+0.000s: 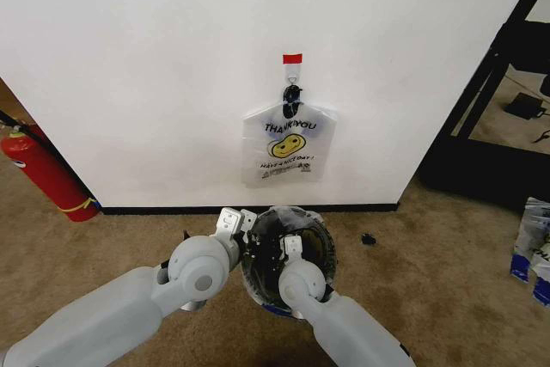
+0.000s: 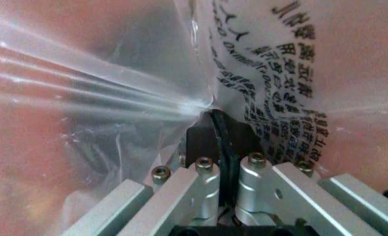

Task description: Pick up the garbage bag from the wall and place it over the trash bin.

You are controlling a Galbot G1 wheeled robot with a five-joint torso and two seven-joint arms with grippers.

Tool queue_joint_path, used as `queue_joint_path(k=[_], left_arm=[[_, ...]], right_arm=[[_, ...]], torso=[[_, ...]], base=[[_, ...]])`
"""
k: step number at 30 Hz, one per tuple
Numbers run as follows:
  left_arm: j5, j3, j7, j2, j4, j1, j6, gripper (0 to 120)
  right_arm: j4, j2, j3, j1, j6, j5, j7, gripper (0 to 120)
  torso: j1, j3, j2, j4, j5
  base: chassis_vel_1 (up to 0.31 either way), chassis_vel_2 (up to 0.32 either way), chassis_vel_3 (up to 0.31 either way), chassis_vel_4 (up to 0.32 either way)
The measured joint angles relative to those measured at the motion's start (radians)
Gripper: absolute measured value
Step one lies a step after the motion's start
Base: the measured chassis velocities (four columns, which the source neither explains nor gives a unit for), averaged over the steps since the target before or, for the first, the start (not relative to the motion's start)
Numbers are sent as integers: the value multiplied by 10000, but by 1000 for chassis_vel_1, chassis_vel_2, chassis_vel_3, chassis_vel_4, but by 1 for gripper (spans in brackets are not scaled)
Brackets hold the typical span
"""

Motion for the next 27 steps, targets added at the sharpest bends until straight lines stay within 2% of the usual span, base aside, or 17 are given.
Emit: queue_joint_path(k=[8, 13, 22, 27], left_arm=[[-18, -10, 3, -19, 160, -3, -2, 0], [187, 48, 204, -372, 1091, -34, -4, 0], [166, -35, 295, -428, 1585, -28, -4, 0], [-442, -383, 76, -377, 1839, 11, -4, 0]], right_arm=[[199, -68, 145, -112, 331, -181, -388, 0], [1138, -398, 295, -426, 366, -272, -955, 0], [2637, -1100, 600, -984, 406, -191, -1339, 0], [4126, -1862, 1617, -1921, 897, -1347, -2326, 0]], torso=[[0, 0, 0, 0, 0], [0, 0, 0, -1, 1], [0, 0, 0, 1, 1], [0, 0, 0, 0, 0]], base=[[0, 0, 0, 0], [0, 0, 0, 0], [0, 0, 0, 0], [0, 0, 0, 0]])
